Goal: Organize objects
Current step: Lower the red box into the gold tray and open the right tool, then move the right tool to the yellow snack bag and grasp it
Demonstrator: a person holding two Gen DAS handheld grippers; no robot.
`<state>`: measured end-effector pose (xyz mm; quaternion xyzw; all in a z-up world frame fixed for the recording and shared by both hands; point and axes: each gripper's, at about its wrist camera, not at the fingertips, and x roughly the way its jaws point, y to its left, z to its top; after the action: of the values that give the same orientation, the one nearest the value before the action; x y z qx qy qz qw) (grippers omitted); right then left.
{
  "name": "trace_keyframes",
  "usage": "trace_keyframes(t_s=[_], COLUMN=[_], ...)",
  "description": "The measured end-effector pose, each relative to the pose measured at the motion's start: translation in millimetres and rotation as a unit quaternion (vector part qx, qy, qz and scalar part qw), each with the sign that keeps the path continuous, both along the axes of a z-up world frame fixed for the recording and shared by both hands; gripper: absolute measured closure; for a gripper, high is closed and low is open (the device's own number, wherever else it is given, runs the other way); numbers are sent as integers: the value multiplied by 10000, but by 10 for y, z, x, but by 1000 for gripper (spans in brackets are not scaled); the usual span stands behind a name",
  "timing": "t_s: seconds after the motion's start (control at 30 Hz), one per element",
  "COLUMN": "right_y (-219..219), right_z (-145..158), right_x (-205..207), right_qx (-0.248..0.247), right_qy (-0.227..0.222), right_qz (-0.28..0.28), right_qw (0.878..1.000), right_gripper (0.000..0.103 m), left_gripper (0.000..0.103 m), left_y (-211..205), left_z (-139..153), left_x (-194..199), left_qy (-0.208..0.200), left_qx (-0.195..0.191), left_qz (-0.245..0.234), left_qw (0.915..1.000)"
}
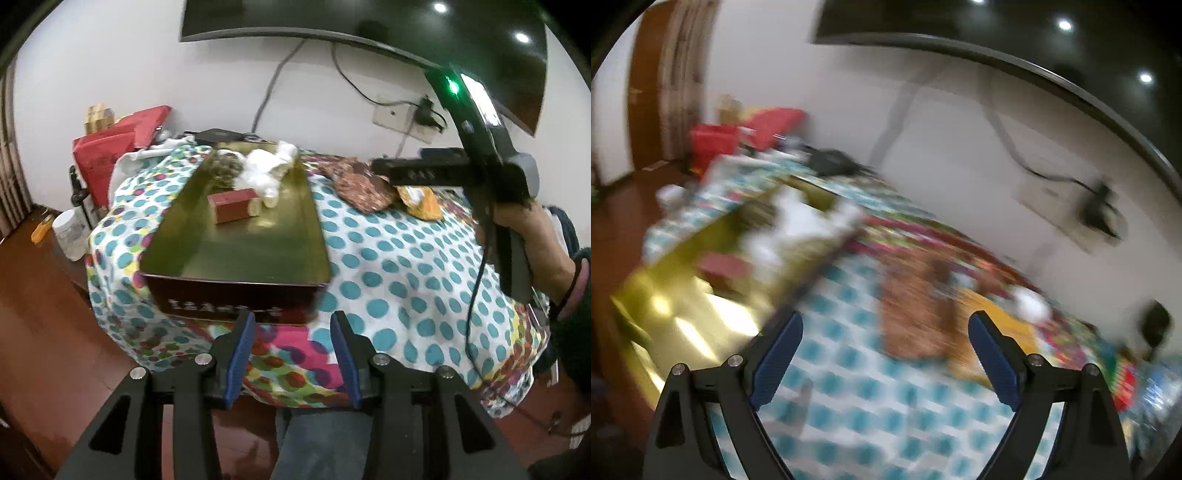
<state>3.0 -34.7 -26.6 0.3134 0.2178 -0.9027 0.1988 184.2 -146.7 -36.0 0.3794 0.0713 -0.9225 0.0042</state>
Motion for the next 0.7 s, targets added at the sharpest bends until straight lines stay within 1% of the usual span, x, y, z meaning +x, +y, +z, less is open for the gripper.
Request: trace_keyframes(t_s=[0.1,0.17,0.23,0.33,0.43,0.5,0.63,0.7], right_y=[358,509,565,532,418,365,206,136], right_z=[-158,-227,-294,-419,-567,-644,-858,-972], right_x=[-103,-164,-225,-307,-352,-364,-429,-472], right_qx=[389,596,750,1100,1601,1811,2326,2524], right_qy=[176,188,198,317,548,662,985,1060], right_qz=[-438,-544,-592,-616,-533,-462,-312,-228], right_qw=[9981,9966,9952,9915,9841,9801,9671,9615], right_gripper=[13,13,14,14,14,14,14,15], left_gripper=[60,60,60,60,60,60,60,60], left_y=[145,227,294,365,396,410,419,433], left_z=[11,20,28,32,9,-12,-75,-94], left_x=[-16,-21,-22,-29,-60,-91,-152,-179], left_qy=[5,10,11,-13,-97,-177,-329,-375], left_qx=[-85,-171,-250,-306,-315,-331,-318,-332], left_qz=[-174,-285,-365,-467,-525,-542,-535,-534], left_qw=[9998,9994,9990,9984,9981,9978,9975,9973])
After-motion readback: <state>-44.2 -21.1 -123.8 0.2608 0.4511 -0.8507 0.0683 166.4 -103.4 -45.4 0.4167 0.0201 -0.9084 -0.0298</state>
